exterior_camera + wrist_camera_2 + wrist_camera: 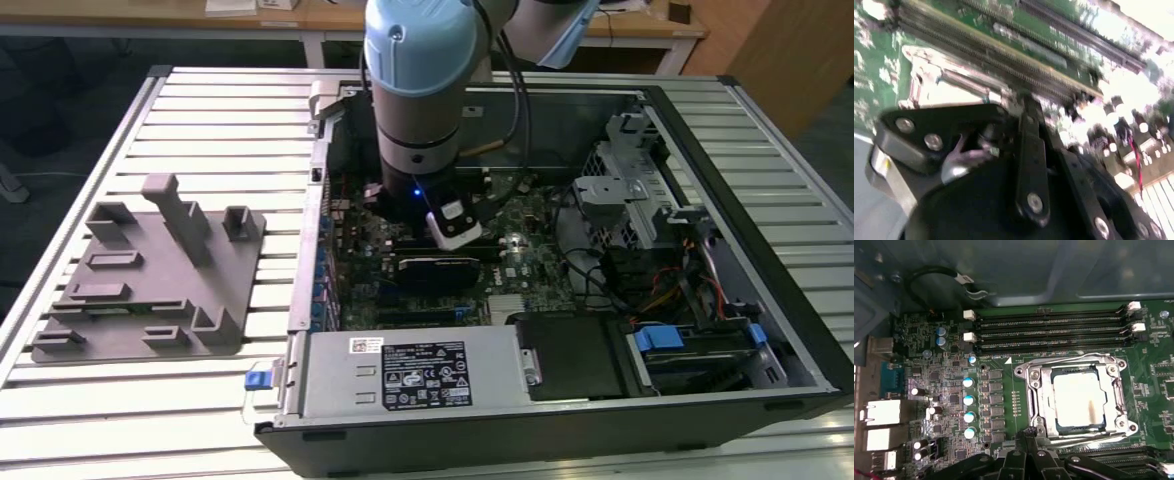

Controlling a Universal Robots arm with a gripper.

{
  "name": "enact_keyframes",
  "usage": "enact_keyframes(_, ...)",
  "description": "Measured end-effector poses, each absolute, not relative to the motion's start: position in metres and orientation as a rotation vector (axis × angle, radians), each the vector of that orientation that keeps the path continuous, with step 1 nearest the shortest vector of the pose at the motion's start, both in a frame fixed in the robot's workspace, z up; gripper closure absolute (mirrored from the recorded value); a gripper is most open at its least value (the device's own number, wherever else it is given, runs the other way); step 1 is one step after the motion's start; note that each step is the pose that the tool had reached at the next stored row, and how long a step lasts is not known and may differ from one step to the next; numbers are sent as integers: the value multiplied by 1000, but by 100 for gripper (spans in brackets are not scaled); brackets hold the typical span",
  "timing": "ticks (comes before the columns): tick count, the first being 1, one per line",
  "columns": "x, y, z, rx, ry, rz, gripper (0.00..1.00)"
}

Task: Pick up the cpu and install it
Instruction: 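Install the second cpu locking lever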

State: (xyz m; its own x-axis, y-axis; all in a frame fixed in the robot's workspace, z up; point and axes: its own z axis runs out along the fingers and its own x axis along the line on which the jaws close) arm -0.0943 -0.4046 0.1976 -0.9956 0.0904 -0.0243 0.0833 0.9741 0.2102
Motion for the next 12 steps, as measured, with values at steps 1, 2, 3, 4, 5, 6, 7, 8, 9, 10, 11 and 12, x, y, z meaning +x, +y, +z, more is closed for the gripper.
enact_keyframes(1,-94,-405,200,136,3088,327,89)
enact_keyframes(2,-94,-405,202,136,3088,326,89)
enact_keyframes(3,-94,-405,204,136,3088,326,89)
enact_keyframes(4,-94,-405,207,136,3088,326,89)
enact_keyframes(5,-94,-405,209,136,3088,326,89)
enact_keyframes(6,-94,-405,212,136,3088,326,89)
enact_keyframes(7,-93,-405,214,136,3088,326,89)
enact_keyframes(8,-93,-405,217,136,3088,326,89)
enact_keyframes(9,-93,-405,219,136,3088,326,89)
enact_keyframes(10,-92,-405,222,136,3088,325,89)
enact_keyframes(11,-92,-405,224,136,3088,324,89)
enact_keyframes(12,-92,-405,227,136,3088,322,89)
